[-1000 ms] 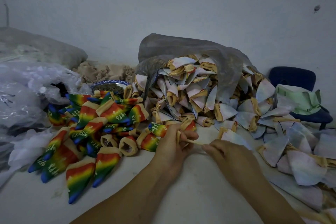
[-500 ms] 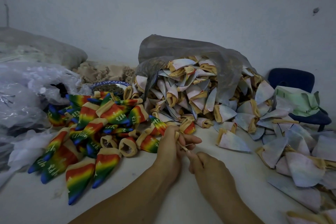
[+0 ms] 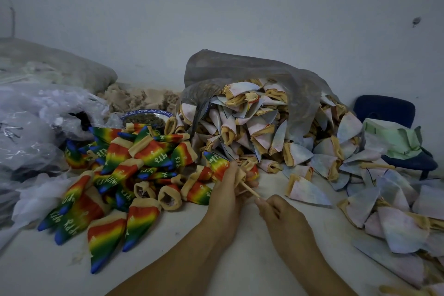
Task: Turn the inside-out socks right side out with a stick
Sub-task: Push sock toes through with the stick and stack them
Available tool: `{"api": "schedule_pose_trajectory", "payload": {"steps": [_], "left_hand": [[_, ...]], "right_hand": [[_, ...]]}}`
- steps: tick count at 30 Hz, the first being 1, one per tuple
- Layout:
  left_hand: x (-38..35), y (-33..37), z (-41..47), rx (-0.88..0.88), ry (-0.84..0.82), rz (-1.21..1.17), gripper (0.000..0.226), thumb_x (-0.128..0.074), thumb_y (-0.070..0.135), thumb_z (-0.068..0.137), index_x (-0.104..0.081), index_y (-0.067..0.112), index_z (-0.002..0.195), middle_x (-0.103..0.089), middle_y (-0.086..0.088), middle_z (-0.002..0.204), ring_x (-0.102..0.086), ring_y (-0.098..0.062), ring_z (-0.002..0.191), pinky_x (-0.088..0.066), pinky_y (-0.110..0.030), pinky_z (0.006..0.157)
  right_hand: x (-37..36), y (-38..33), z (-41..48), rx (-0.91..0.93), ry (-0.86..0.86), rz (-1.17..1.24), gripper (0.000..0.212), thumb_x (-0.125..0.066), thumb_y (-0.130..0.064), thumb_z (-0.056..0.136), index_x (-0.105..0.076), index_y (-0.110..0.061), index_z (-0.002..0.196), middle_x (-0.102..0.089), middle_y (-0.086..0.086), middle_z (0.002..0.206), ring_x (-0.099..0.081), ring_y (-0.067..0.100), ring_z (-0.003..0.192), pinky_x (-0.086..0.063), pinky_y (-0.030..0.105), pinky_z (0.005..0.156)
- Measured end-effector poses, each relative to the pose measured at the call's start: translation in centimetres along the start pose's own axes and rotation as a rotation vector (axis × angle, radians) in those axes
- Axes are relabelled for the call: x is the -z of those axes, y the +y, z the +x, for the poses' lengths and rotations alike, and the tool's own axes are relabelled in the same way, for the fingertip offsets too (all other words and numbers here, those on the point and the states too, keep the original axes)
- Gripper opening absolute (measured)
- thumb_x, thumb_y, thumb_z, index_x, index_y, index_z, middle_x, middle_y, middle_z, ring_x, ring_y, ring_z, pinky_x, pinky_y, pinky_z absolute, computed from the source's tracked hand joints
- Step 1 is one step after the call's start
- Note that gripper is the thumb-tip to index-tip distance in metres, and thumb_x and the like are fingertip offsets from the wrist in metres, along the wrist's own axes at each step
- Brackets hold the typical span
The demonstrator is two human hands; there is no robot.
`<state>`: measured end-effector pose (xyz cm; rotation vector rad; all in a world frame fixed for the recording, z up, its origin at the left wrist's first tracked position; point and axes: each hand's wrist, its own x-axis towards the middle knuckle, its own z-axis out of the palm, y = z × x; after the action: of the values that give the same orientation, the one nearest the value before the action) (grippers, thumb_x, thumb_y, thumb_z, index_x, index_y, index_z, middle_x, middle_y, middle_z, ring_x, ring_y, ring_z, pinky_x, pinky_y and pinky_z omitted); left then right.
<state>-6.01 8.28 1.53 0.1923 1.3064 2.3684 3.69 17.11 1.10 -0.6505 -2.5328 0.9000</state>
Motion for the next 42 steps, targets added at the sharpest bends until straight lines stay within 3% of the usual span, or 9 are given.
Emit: {"api": "schedule_pose_trajectory", "payload": {"steps": [5, 8, 15, 19, 23, 26, 31, 36, 42], "left_hand": [[0.8, -0.1, 0.4, -0.086, 0.022, 0.075, 0.024, -0.058, 0.038, 0.096, -0.065, 0.020, 0.111, -0.075, -0.005, 0.102, -0.072, -0.019, 0.092, -0.054, -0.030, 0.078], [0.9, -0.1, 0.4, -0.145, 0.048, 0.163, 0.018, -0.057, 0.031, 0.098, -0.070, 0.022, 0.108, -0.075, -0.003, 0.102, -0.069, -0.018, 0.096, -0.052, -0.030, 0.082], [0.7, 0.4, 0.0, -0.097, 0.021, 0.145, 0.037, -0.049, 0.050, 0.098, -0.080, 0.034, 0.082, -0.077, 0.002, 0.093, -0.071, -0.008, 0.085, -0.047, -0.029, 0.079], [0.8, 0.5, -0.1, -0.119, -0.028, 0.122, 0.026, -0.061, 0.051, 0.084, -0.078, 0.032, 0.076, -0.076, 0.002, 0.088, -0.070, -0.006, 0.079, -0.047, -0.027, 0.076], [0.9, 0.6, 0.0, -0.109, 0.026, 0.089, 0.032, -0.069, 0.048, 0.073, -0.072, 0.022, 0.091, -0.076, 0.001, 0.092, -0.068, -0.014, 0.090, -0.049, -0.032, 0.086], [1.0, 0.6, 0.2, -0.124, 0.063, 0.148, 0.031, -0.067, 0.042, 0.086, -0.069, 0.019, 0.107, -0.074, -0.002, 0.100, -0.067, -0.019, 0.100, -0.049, -0.031, 0.087], [1.1, 0.2, 0.5, -0.138, 0.075, 0.208, 0.027, -0.066, 0.043, 0.089, -0.070, 0.019, 0.100, -0.071, 0.006, 0.082, -0.066, -0.011, 0.083, -0.047, -0.028, 0.077], [1.5, 0.5, 0.5, -0.119, 0.006, 0.204, 0.028, -0.061, 0.046, 0.089, -0.069, 0.022, 0.101, -0.064, -0.001, 0.076, -0.056, -0.016, 0.072, -0.044, -0.031, 0.069], [1.4, 0.0, 0.5, -0.175, 0.020, 0.391, 0.046, -0.047, 0.058, 0.091, -0.071, 0.027, 0.069, -0.058, 0.010, 0.058, -0.052, 0.000, 0.054, -0.039, -0.022, 0.061]], "right_hand": [[0.8, 1.0, 0.8, 0.031, 0.135, 0.094, 0.043, -0.048, -0.048, 0.092, -0.046, -0.012, 0.069, -0.040, -0.002, 0.055, -0.040, 0.011, 0.052, -0.032, 0.030, 0.052], [1.0, 1.6, 1.2, 0.052, 0.149, 0.070, 0.041, -0.049, -0.046, 0.093, -0.048, -0.013, 0.069, -0.042, -0.002, 0.057, -0.043, 0.013, 0.056, -0.033, 0.031, 0.054], [0.9, 2.2, 1.7, 0.088, 0.104, -0.003, 0.028, -0.049, -0.045, 0.094, -0.060, -0.024, 0.079, -0.054, -0.004, 0.069, -0.054, 0.018, 0.074, -0.043, 0.036, 0.067], [0.9, 2.3, 1.6, 0.119, 0.104, -0.017, 0.028, -0.049, -0.045, 0.094, -0.057, -0.024, 0.077, -0.053, -0.005, 0.069, -0.053, 0.018, 0.075, -0.042, 0.035, 0.067], [0.6, 2.2, 1.5, 0.139, 0.086, -0.019, 0.029, -0.046, -0.045, 0.095, -0.051, -0.026, 0.073, -0.048, -0.006, 0.065, -0.050, 0.011, 0.068, -0.039, 0.028, 0.061], [0.5, 2.1, 1.4, 0.129, 0.080, -0.074, 0.031, -0.042, -0.048, 0.095, -0.055, -0.025, 0.078, -0.051, -0.006, 0.067, -0.051, 0.006, 0.067, -0.037, 0.025, 0.057], [0.8, 2.0, 1.3, 0.118, 0.086, -0.123, 0.034, -0.039, -0.051, 0.095, -0.057, -0.025, 0.082, -0.056, -0.007, 0.070, -0.054, 0.005, 0.069, -0.041, 0.027, 0.060], [1.2, 1.6, 1.3, 0.108, 0.081, -0.143, 0.037, -0.036, -0.053, 0.095, -0.056, -0.024, 0.084, -0.061, -0.006, 0.076, -0.057, 0.008, 0.072, -0.048, 0.032, 0.067], [1.8, 2.0, 1.5, 0.125, 0.059, -0.187, 0.039, -0.034, -0.053, 0.095, -0.056, -0.024, 0.084, -0.064, -0.006, 0.081, -0.059, 0.009, 0.075, -0.049, 0.033, 0.068]]}}
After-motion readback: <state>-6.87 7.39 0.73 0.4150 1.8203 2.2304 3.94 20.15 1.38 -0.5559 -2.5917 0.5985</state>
